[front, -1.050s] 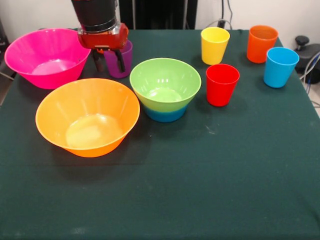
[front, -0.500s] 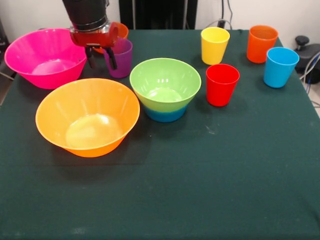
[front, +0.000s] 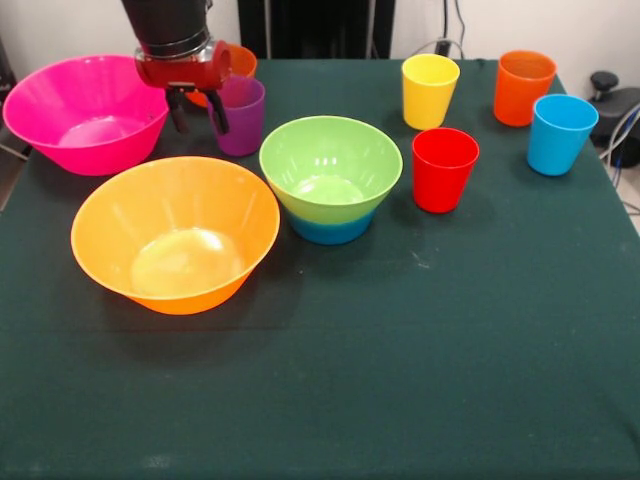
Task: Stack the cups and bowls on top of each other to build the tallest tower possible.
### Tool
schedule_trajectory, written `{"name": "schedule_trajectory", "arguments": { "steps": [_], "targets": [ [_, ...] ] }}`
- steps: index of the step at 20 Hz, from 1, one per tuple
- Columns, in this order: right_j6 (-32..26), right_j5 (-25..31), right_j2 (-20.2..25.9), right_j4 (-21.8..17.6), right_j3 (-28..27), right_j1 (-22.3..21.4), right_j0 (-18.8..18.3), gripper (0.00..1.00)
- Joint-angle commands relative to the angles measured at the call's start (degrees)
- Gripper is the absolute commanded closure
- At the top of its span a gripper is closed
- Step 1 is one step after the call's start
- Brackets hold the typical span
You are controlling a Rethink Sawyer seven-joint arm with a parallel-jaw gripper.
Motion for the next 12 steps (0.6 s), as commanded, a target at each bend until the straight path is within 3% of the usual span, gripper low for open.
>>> {"name": "schedule_trajectory", "arguments": {
  "steps": [1,12],
  "targets": [
    [-2.2,-4.0,-2.2,-6.3,1.3,2.3,2.0,0.00],
    [-4.5,-1.6,0.5,-4.8,5.4,-2.0,-1.9,0.00]
  ]
}}
